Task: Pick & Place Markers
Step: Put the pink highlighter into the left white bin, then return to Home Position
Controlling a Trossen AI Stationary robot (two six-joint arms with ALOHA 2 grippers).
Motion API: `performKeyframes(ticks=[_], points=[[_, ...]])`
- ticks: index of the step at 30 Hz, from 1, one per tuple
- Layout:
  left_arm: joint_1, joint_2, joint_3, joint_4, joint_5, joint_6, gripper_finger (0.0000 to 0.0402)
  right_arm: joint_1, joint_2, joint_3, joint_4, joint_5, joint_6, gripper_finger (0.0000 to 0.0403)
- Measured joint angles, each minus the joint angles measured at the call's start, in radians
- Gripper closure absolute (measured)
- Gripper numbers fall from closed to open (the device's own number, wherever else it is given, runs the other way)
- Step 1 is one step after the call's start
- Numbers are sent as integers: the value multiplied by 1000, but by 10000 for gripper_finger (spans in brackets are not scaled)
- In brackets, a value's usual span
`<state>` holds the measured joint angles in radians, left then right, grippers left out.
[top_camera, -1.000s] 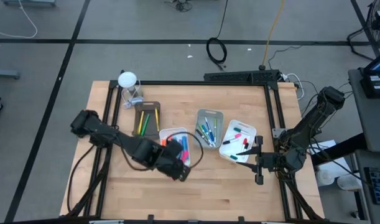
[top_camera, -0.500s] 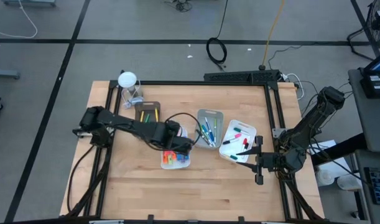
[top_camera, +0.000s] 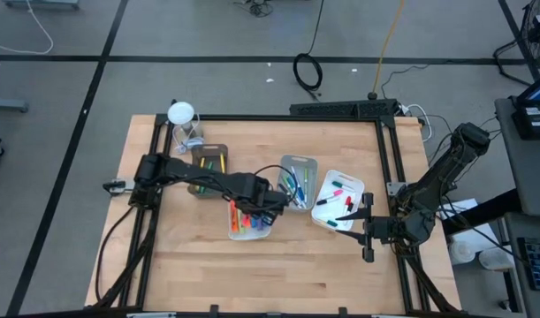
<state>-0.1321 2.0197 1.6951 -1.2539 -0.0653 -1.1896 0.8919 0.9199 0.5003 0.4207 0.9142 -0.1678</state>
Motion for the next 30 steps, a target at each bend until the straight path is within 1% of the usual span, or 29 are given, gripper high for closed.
performKeyframes(ticks=[4,6,11,12,16,17,20,21,23,26,28,30], points=[[11,-7,0,1,59,26,274,0,0,0,0,0,0,275],[11,-14,0,13,71,27,261,0,0,0,0,0,0,275],[9,-14,0,30,90,42,240,0,0,0,0,0,0,275],[7,-14,0,30,107,43,238,0,0,0,0,0,0,275],[6,-15,0,27,260,69,235,0,0,0,0,0,0,275],[6,-24,0,22,290,101,235,0,0,0,0,0,0,275],[22,-57,0,16,420,277,234,0,0,0,1,-1,0,275],[26,-74,0,15,422,321,234,0,0,0,0,-1,0,275],[26,-114,0,34,362,374,234,0,0,0,1,-1,0,275],[0,-205,0,56,188,434,233,0,0,0,1,-1,0,275],[-37,-277,0,78,61,481,234,0,0,0,-1,-1,-1,275],[-83,-351,0,126,-41,536,233,0,0,0,2,-1,-1,275]])
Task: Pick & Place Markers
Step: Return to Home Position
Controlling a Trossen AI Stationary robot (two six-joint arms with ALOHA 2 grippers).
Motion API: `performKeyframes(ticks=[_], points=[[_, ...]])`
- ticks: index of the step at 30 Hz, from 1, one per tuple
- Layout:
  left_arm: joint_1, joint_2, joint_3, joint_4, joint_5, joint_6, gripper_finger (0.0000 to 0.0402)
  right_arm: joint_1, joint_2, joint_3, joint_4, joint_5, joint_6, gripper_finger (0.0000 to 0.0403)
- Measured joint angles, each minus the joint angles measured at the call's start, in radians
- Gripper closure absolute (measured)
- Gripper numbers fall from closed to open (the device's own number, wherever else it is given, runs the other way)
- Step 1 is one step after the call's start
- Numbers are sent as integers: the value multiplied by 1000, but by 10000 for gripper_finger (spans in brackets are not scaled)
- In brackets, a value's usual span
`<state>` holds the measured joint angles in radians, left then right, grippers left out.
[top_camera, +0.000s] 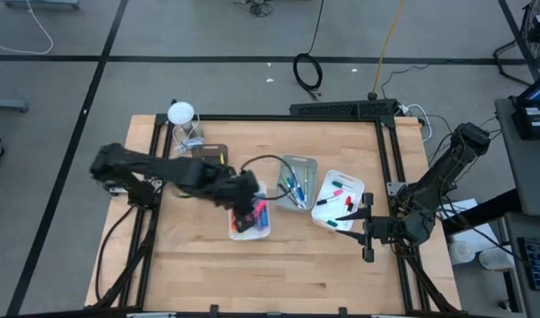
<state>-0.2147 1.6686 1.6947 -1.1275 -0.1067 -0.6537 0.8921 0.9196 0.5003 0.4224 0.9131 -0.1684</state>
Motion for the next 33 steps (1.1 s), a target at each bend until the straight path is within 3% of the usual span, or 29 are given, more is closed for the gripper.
performKeyframes(ticks=[6,9,12,17,19,21,24,27,33], points=[[-179,-166,0,30,-218,156,233,0,0,0,-1,0,4,275],[-286,-196,-42,61,-417,262,233,0,0,0,-5,0,11,275],[-358,-198,-157,110,-555,378,233,0,0,0,-8,0,1,275],[-364,-198,-458,303,-630,455,233,0,0,0,-10,0,1,275],[-333,-198,-583,444,-604,482,233,0,0,0,-25,0,16,275],[-295,-234,-709,619,-507,521,233,0,0,0,-62,0,35,275],[-203,-310,-893,949,-235,626,233,0,0,0,-119,0,67,275],[-104,-419,-1051,1106,-30,672,233,0,0,0,-116,0,74,275],[50,-773,-1279,1227,9,652,233,0,-41,0,-61,1,53,275]])
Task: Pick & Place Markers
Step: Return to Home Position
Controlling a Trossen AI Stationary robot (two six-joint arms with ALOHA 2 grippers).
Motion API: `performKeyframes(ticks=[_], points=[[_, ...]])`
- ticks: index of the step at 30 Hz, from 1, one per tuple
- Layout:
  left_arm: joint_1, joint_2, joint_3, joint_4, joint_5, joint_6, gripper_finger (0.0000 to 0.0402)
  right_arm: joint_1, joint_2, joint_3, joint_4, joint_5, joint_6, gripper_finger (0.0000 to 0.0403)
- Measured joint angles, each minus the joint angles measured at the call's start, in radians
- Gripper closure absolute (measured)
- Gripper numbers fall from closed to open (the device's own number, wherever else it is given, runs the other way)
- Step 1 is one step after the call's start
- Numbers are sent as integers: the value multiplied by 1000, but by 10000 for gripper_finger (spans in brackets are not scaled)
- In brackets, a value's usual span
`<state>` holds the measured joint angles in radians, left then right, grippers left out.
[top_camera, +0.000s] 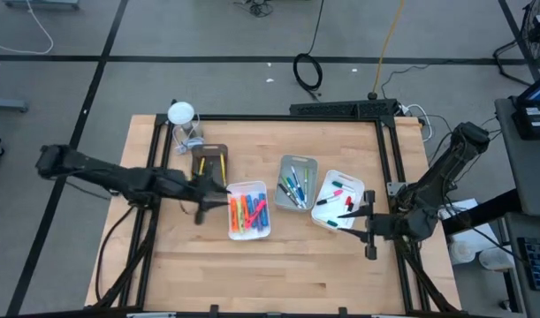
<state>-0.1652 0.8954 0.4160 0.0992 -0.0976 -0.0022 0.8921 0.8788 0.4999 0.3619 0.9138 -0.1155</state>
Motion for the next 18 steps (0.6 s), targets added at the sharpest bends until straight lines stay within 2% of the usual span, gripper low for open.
performKeyframes(ticks=[3,9,13,18], points=[[33,-195,-82,39,40,9,233,7,-70,0,-39,2,-1,275],[47,-535,-211,-65,52,-8,233,78,-281,0,-254,85,51,275],[46,-703,-270,-98,73,-18,233,120,-415,0,-368,82,88,275],[46,-849,-308,-196,74,-15,233,153,-562,-1,-491,85,105,275]])
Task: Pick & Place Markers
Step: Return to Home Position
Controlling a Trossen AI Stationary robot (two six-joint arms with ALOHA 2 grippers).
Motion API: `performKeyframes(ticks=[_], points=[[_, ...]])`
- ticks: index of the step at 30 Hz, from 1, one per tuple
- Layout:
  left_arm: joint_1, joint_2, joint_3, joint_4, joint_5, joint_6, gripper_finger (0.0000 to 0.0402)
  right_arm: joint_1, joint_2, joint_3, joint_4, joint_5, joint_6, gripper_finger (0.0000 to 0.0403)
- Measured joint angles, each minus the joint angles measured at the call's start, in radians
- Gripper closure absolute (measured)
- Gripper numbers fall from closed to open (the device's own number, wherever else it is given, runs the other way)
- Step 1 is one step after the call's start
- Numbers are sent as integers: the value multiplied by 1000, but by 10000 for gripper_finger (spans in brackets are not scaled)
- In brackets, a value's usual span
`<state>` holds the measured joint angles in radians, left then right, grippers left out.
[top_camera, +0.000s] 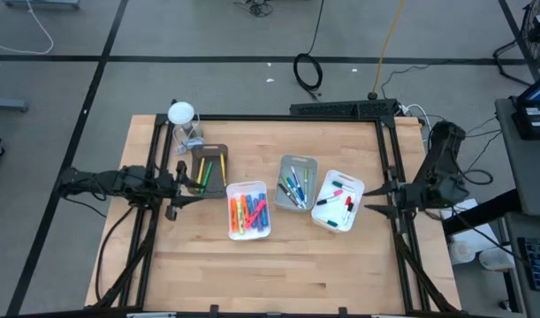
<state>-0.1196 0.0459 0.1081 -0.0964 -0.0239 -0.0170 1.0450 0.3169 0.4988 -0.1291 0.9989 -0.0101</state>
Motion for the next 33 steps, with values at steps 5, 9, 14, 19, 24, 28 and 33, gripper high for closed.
performKeyframes(ticks=[5,9,14,19,24,28,33], points=[[0,-41,-8,-32,-3,7,233,0,-134,-67,-12,60,-10,275],[0,-41,-8,-48,-3,7,233,0,-249,-170,9,125,-16,275],[0,-41,-8,-44,-3,4,233,0,-307,-343,251,22,-164,275],[0,-41,-8,-43,-3,-4,233,-5,-308,-479,512,-364,-320,275],[0,-41,-8,-41,-3,-7,233,-45,-300,-479,514,-328,-255,275],[0,-41,-8,-42,-3,-14,233,-111,-300,-480,512,-439,-272,275],[0,-41,-8,-34,-10,-14,233,-241,-300,-481,549,-539,-302,275]])
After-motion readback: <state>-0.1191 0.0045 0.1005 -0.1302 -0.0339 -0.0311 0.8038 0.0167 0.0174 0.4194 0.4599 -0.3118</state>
